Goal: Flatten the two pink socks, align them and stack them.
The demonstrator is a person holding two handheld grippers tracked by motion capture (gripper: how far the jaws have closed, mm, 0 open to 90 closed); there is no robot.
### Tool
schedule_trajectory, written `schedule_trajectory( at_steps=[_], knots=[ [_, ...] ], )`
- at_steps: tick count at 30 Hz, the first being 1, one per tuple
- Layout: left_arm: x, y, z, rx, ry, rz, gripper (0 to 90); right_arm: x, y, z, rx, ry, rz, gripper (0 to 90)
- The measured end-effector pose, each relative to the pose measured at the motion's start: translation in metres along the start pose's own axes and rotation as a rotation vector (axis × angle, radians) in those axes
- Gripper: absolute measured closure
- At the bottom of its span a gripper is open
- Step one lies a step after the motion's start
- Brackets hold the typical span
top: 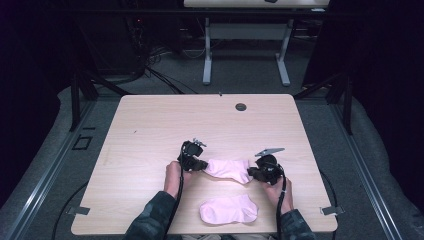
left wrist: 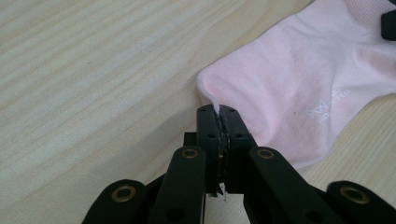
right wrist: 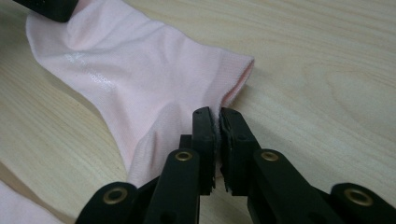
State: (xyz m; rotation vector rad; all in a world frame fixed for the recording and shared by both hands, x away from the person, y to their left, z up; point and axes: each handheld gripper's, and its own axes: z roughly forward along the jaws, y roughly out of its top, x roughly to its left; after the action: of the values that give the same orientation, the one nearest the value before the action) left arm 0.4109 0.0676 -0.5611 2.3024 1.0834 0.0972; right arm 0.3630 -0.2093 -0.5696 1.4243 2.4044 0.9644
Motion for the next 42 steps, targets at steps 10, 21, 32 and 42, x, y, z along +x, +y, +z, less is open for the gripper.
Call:
schedule_trajectory(
  at_steps=[10, 21, 32, 42],
  knots=[
    [-0.009, -0.007, -0.027, -0.064, -0.026, 0.016, 88.8, 0.006, 0.003, -0.027, -0.058, 0.050, -0.011, 85.1],
    [-0.028, -0.039, -0.074, -0.154, -0.100, -0.065, 88.8, 0.031, -0.002, -0.074, -0.092, 0.125, -0.063, 85.1],
    [-0.057, -0.083, -0.087, -0.174, -0.141, -0.075, 88.8, 0.046, -0.028, -0.088, -0.012, 0.169, -0.112, 85.1],
    [-0.082, -0.108, -0.078, -0.145, -0.121, -0.051, 88.8, 0.042, -0.049, -0.075, 0.040, 0.168, -0.099, 85.0]
  ],
)
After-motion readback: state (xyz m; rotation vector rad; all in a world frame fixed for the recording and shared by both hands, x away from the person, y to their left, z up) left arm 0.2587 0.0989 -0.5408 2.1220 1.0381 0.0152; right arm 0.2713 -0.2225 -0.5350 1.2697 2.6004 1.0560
